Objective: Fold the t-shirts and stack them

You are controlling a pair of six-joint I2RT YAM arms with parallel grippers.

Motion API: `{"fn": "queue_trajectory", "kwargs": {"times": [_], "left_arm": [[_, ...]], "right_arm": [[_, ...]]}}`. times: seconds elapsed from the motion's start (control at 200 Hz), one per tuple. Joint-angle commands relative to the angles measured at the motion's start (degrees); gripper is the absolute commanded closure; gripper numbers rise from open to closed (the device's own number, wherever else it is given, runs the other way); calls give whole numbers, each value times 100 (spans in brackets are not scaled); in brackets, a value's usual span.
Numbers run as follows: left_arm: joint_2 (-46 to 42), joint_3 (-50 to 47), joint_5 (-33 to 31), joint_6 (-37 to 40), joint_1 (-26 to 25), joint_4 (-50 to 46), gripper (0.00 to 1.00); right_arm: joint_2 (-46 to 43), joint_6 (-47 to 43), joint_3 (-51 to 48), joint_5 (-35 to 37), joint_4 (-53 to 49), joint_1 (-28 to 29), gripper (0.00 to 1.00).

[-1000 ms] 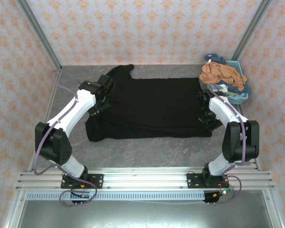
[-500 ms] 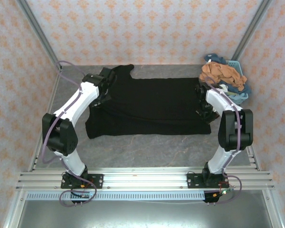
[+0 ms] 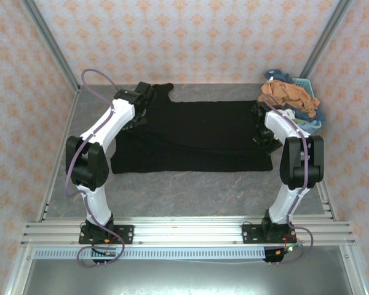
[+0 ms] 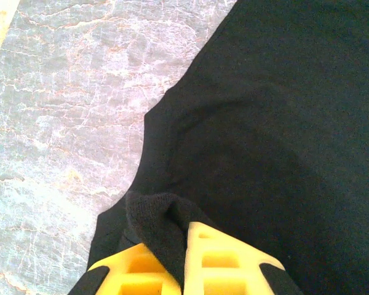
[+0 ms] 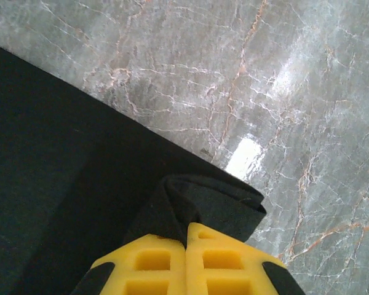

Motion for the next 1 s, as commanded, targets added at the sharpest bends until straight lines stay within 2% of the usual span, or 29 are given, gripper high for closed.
{"fn": "queue_trajectory", "kwargs": {"times": [0.0,0.23,0.38,0.415,0.47,0.5,0.525,0.545,0.6,0.666,0.741,0.851,0.996], "left_arm": [[75,262,-427,154,102,-55,100],[435,457,-499,238,135,-76,100],[603,531,-255,296,195,116,100],[658,582,-135,361,221,165,100],[774,743,-79,387,272,66,87],[823,845,-68,387,319,-24,73],[836,904,-77,368,364,-98,52],[832,916,-77,334,413,-146,40],[719,842,55,276,575,-195,27],[471,585,346,215,783,-226,21],[-72,-25,802,146,971,-197,21],[-886,-1373,1664,-140,1236,-28,21],[-1677,-3173,2937,-738,1725,932,23]], "right_arm": [[149,-72,245,306,-58,-54,100],[405,-90,487,248,12,-54,100],[618,-125,659,246,27,-55,100],[647,-190,688,210,97,-54,94],[627,-407,713,89,345,-60,77],[617,-545,744,21,450,-63,64],[628,-625,823,-7,441,-68,55],[641,-694,911,-10,397,-78,51],[634,-799,1094,13,204,-128,40],[491,-888,1122,-121,81,-259,30],[195,-931,946,-276,-63,-418,27],[-452,-942,185,-479,-27,-511,28],[-1105,-1045,-1093,-1002,575,-561,31]]}}
